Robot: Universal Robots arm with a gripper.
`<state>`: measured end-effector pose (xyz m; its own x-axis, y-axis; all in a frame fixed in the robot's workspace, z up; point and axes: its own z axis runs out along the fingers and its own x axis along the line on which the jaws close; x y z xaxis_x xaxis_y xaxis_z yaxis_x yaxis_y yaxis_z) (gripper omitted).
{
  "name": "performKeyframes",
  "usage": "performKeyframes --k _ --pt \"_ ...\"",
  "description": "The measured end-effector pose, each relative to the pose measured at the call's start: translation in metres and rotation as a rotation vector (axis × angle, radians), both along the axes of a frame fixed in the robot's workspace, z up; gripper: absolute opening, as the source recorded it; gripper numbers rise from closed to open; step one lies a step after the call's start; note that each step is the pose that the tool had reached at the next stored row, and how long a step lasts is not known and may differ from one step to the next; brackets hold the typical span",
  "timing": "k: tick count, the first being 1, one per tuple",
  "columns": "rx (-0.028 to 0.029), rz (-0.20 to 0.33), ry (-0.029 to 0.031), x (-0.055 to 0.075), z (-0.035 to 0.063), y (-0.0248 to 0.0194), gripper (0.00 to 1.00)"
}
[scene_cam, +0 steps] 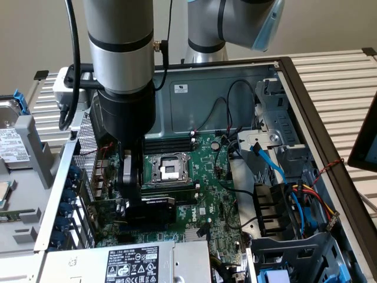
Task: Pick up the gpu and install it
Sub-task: 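Insert the gpu into the slot, then press down on the gpu until it lock into place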
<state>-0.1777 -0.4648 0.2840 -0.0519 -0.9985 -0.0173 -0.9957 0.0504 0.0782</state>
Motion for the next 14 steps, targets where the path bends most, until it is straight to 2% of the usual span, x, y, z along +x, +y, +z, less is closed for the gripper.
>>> performKeyframes --k 8,10,11,13,14 --pt "0.0000 0.000 0.0000 0.0000 0.0000 0.0000 0.41" --pt "-0.0001 0.000 0.0000 0.0000 0.0001 0.0000 0.32" --pt "-0.0001 0.000 0.0001 0.0000 0.0001 0.0000 0.32" --pt "-0.0002 0.000 0.0002 -0.0006 0.0002 0.0000 0.20" --pt "-0.0003 -0.002 -0.0004 -0.0023 0.0001 0.0000 0.20"
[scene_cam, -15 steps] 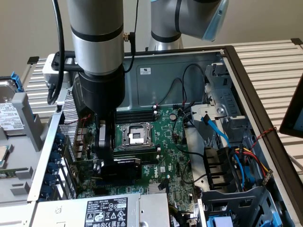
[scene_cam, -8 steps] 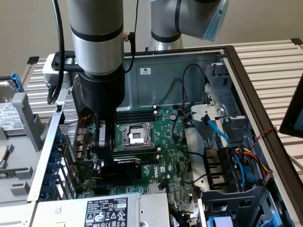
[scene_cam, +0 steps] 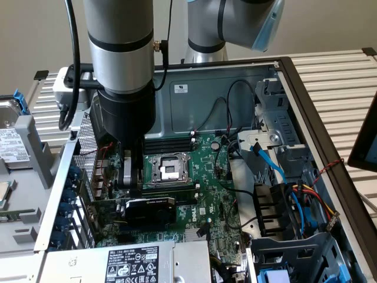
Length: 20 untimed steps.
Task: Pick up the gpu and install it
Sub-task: 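Press down on the gpu until it lock into place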
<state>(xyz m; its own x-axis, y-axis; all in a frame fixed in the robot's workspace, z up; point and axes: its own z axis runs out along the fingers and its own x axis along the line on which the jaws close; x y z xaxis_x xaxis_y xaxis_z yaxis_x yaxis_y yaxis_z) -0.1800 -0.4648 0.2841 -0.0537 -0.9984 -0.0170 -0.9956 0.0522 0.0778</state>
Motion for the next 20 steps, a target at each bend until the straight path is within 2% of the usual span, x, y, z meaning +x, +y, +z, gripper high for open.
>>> performKeyframes --k 2,5,10,12,18,20 --pt "0.0003 -0.002 -0.0021 -0.003 -0.0004 0.0001 0.11" --pt "0.0002 -0.006 -0.0070 -0.008 -0.0016 0.0002 0.11" --pt "0.0001 -0.011 -0.0234 -0.013 -0.0051 0.0021 0.11" --pt "0.0003 -0.013 -0.0279 -0.016 -0.0070 0.0033 0.11" --pt "0.0002 -0.018 -0.0301 -0.018 -0.0141 0.0097 0.11" --pt "0.0001 -0.019 -0.0301 -0.018 -0.0151 0.0101 0.11"
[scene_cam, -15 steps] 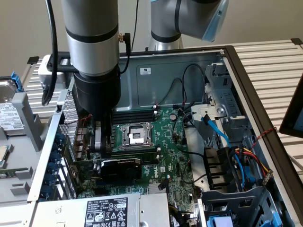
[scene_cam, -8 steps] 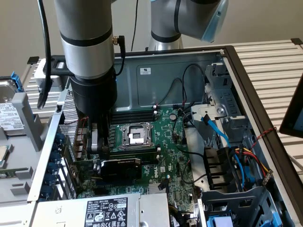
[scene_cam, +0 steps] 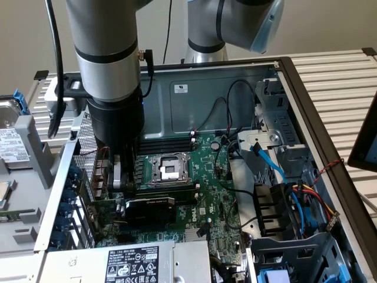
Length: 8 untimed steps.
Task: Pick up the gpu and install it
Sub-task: 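Press down on the gpu until it lock into place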
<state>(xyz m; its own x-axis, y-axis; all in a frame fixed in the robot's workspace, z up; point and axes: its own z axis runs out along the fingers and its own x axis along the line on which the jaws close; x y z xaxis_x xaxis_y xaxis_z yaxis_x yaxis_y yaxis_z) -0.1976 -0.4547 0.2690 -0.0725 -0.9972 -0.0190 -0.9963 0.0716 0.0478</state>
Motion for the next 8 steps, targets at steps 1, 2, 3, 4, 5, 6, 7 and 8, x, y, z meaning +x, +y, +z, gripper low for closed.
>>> performKeyframes --k 1,2,3,4,5,6,7,8 --pt "-0.0002 -0.001 0.0001 -0.0001 -0.0001 0.0000 0.11" --pt "-0.0002 -0.001 0.0002 -0.0001 -0.0001 0.0000 0.11" --pt "-0.0002 -0.002 0.0002 -0.0002 -0.0001 0.0000 0.11" --pt "-0.0001 -0.003 0.0001 -0.0002 -0.0002 0.0001 0.11" --pt "0.0000 -0.004 0.0000 -0.0002 -0.0003 0.0001 0.11" --pt "0.0001 -0.004 0.0000 -0.0002 -0.0003 0.0000 0.11" --pt "0.0001 -0.005 -0.0001 -0.0002 -0.0003 0.0000 0.11" --pt "0.0001 -0.005 -0.0001 -0.0002 0.0000 -0.0001 0.11"
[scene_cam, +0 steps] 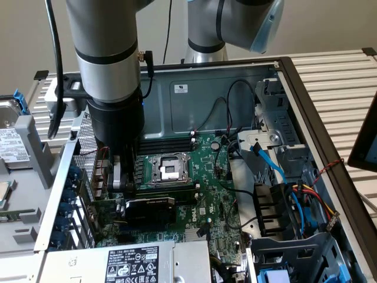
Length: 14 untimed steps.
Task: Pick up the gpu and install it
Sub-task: 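Press down on the gpu until it lock into place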
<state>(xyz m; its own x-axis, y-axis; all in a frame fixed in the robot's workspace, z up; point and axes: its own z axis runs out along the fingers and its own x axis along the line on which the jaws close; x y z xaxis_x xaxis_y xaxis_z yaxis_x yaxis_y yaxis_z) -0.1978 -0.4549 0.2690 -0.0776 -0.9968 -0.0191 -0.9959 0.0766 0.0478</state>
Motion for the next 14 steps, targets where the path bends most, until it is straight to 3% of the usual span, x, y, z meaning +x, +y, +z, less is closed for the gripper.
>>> performKeyframes --k 5,14 --pt "-0.0001 -0.001 0.0001 -0.0001 0.0021 -0.0028 0.11" --pt "-0.0001 -0.005 -0.0005 -0.0003 0.0001 -0.0031 0.11"
